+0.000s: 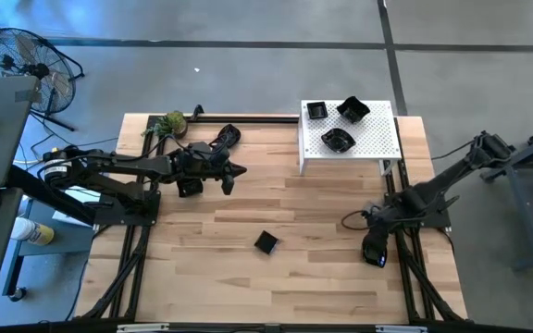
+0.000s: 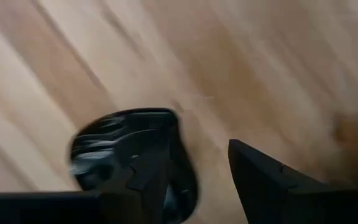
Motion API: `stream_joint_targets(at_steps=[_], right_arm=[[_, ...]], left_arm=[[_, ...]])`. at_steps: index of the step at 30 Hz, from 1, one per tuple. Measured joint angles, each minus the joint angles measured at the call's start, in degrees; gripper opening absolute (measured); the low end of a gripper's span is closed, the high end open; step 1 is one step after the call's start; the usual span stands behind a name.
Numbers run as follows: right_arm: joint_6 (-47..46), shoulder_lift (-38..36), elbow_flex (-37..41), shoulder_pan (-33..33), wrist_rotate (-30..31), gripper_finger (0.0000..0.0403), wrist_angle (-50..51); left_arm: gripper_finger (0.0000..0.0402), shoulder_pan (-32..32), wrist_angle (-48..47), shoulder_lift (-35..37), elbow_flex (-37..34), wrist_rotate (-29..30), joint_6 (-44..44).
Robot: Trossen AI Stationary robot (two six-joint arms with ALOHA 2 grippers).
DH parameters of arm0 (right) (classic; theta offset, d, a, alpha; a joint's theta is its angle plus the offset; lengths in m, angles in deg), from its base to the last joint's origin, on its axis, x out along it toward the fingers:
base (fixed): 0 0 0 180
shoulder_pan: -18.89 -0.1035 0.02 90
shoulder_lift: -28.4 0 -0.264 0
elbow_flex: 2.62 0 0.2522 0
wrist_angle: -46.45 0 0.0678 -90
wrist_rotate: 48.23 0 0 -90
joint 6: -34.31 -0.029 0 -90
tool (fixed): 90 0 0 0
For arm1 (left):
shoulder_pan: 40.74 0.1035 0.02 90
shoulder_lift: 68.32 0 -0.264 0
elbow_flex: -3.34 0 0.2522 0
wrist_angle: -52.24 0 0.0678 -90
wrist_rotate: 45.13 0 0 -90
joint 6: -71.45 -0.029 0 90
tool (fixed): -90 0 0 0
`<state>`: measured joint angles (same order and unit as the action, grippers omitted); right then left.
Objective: Pick & Place Mini shaped plates
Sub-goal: Stack the leaf-shaped plate on top of the stacked leaf-shaped plates on the shelf
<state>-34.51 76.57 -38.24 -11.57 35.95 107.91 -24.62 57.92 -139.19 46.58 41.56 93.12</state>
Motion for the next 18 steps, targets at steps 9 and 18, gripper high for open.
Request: stream_joint_targets(at_steps=[9, 18], right_arm=[[6.39, 4.35, 0.44, 0.02, -0.8, 0.016, -5.8], [6.34, 5.89, 1.15, 0.02, -2.29, 0.0106, -8.57]], left_arm=[[0.0001, 0.0, -0.07, 0.0, 0.0, 0.0, -0.03], [0.0001, 0.0, -0.34, 0.0, 0.0, -0.02, -0.08]])
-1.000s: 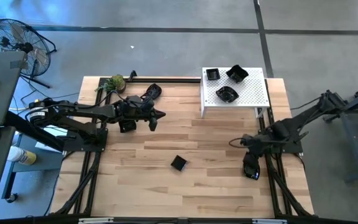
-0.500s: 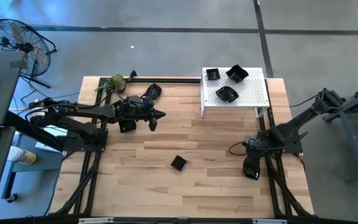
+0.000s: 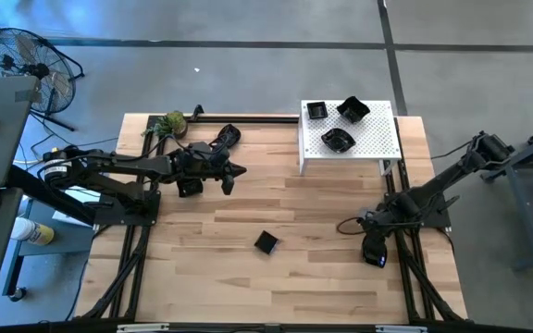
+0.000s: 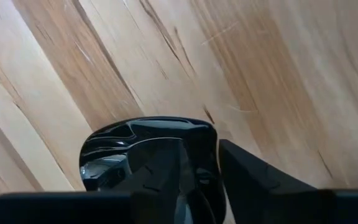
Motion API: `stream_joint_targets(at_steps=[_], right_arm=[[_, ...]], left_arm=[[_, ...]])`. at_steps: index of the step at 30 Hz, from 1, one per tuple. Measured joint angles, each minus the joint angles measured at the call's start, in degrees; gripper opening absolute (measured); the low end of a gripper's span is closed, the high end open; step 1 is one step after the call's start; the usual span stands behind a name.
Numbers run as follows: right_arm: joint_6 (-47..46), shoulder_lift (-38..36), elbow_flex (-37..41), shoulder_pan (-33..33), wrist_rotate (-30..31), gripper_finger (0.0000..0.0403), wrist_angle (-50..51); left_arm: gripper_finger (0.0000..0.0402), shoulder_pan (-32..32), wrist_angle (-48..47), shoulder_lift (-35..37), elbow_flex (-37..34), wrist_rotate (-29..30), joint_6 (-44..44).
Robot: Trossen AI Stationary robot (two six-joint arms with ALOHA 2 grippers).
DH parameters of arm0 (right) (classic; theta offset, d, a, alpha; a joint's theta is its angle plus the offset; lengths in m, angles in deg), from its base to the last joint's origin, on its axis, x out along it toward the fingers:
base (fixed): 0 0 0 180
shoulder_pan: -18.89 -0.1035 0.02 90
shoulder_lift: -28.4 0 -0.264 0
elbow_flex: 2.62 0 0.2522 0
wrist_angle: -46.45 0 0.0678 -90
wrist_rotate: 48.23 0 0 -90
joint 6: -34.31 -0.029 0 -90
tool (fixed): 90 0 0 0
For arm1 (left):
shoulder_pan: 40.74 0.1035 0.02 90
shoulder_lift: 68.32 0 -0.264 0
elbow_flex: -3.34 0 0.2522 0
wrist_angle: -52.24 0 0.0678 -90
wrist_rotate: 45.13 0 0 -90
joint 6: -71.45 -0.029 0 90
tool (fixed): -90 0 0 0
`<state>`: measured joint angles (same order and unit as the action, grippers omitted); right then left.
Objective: Pick & Place Mini shaped plates
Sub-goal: Stack the leaf-shaped plate on top of the stacked leaf-shaped plates on the shelf
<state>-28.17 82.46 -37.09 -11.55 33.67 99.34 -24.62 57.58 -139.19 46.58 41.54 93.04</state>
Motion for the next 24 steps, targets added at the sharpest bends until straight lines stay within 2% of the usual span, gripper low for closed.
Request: stream_joint_targets(at_steps=[9, 16, 20, 24], right_arm=[[-1.82, -0.03, 0.0, 0.0, -1.88, 0.0011, -1.03], [-8.73, -1.35, 0.0, 0.0, -0.71, 0.0011, -4.02], [-18.23, -3.29, 0.0, 0.0, 3.97, 0.0003, -7.5], [-36.33, -4.65, 0.0, 0.0, 15.58, 0.0008, -11.17]], left_arm=[[0.0001, 0.0, -0.06, 0.01, 0.0, -0.02, -0.14], [0.0001, 0.0, -0.04, 0.0, 0.02, -0.07, -0.14], [0.0001, 0.0, -0.03, 0.0, 0.04, -0.09, -0.1], [0.0001, 0.0, -0.03, 0.0, 0.04, -0.09, 1.44]])
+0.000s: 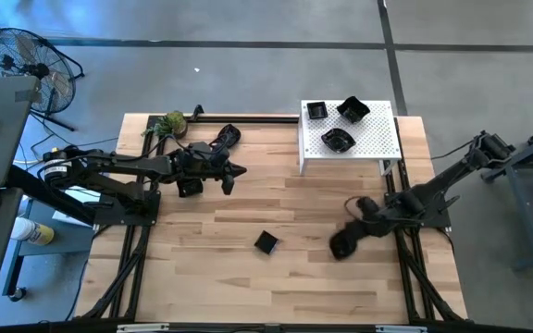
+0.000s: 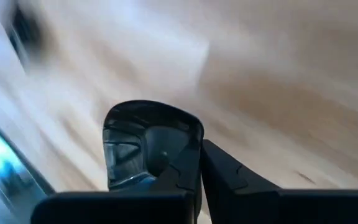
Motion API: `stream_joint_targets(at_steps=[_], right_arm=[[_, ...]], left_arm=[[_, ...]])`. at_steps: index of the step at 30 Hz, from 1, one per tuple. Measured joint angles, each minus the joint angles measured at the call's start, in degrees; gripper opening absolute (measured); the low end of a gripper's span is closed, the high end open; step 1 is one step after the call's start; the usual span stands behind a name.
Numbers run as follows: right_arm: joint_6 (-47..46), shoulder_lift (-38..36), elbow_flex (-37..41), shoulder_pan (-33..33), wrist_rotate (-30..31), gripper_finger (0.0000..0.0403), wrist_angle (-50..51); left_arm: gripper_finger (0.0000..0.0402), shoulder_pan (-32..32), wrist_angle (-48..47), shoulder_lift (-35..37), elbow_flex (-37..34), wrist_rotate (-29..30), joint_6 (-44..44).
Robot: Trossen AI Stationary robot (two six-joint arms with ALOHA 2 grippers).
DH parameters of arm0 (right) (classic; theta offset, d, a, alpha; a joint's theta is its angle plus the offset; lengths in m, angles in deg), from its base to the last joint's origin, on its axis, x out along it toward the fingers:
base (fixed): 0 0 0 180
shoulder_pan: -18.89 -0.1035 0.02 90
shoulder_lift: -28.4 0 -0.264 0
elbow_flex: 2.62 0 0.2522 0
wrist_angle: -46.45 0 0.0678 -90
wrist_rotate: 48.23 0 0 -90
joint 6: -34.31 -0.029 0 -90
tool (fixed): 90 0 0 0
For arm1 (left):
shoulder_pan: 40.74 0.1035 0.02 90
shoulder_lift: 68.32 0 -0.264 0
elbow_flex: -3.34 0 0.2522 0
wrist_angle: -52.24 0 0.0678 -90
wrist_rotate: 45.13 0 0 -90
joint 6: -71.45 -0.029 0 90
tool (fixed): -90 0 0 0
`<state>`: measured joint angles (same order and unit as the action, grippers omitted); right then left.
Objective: Pick & Place Mini shaped plates
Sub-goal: Stack the leaf-shaped plate on top of the stacked leaf-shaped plates on the shelf
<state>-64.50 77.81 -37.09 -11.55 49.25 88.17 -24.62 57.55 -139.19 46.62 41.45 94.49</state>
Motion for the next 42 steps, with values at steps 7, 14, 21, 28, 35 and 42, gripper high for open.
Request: stream_joint_targets(at_steps=[7, 14, 21, 28, 35, 42], right_arm=[[-15.08, 7.16, 0.0, 7.22, 11.18, 0.0004, -3.7], [-11.57, 15.95, 0.0, 12.48, 11.35, 0.0007, -13.94], [-2.13, 14.93, 0.0, 12.46, 5.92, 0.0067, -13.04], [23.24, 8.94, -0.15, 14.32, -0.08, 0.0148, -12.86], [54.26, 8.04, -2.82, 20.13, -1.79, 0.0162, -14.18], [73.09, 13.82, -2.93, 28.2, -7.43, 0.0149, -17.87]], left_arm=[[0.0001, 0.0, 0.01, 0.0, 0.0, -0.02, 1.72], [0.0001, 0.0, 0.02, 0.0, 0.0, -0.48, 2.3], [0.0001, 0.0, -0.09, 0.01, 0.0, -0.54, 2.65], [0.0001, 0.0, -1.52, 0.0, 0.0, -0.61, 2.61], [0.0001, 0.0, -1.66, 0.0, 0.0, -0.5, 1.35], [0.0001, -0.02, -1.68, 0.0, 0.0, -0.19, 1.21]])
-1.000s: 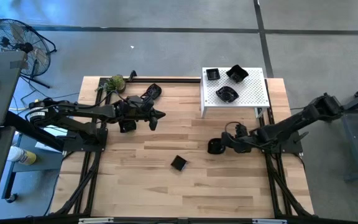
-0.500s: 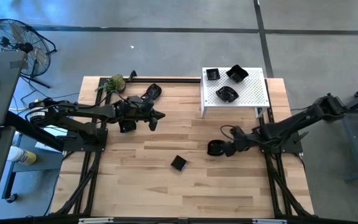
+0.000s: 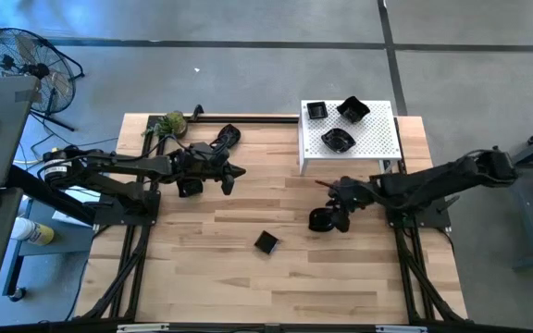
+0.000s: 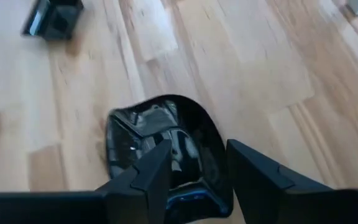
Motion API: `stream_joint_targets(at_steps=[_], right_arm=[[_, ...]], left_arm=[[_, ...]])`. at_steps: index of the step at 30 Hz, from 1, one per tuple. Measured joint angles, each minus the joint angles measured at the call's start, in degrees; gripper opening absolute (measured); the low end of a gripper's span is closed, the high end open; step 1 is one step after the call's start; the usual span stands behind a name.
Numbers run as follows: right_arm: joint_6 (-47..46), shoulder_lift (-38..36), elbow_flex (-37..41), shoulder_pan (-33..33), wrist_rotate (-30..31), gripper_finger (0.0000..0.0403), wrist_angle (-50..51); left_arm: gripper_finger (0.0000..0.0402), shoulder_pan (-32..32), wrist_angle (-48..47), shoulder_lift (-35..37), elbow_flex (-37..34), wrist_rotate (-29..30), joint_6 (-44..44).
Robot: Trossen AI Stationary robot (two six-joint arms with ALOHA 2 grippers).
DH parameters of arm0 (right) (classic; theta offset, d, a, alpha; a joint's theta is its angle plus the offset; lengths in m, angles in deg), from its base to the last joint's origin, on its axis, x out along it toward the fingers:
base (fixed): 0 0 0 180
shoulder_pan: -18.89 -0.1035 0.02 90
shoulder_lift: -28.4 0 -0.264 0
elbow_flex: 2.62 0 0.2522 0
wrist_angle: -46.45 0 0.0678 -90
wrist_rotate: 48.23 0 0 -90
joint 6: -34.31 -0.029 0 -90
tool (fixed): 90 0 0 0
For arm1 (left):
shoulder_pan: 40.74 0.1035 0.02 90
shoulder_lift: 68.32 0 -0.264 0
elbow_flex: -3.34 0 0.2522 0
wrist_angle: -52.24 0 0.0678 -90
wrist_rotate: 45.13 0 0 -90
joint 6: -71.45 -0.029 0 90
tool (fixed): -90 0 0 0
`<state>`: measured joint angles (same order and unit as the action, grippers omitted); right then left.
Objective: Pick & Place Mini shaped plates
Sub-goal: Stack the leaf-shaped plate on top of the stacked leaf-shaped plates on the shelf
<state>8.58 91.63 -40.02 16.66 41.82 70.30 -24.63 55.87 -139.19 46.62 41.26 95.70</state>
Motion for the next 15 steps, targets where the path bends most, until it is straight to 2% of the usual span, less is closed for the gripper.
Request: stream_joint_targets(at_steps=[8, 15], right_arm=[[5.6, 7.2, 0.0, 3.74, -3.61, 0.0135, -1.43], [5.62, 9.21, 0.0, 3.84, -4.91, 0.0088, -2.48]], left_arm=[[0.0001, 0.02, 0.02, 0.0, 0.0, 0.17, 0.02], [0.0001, 0.02, 0.02, 0.0, 0.0, 0.34, 0.04]])
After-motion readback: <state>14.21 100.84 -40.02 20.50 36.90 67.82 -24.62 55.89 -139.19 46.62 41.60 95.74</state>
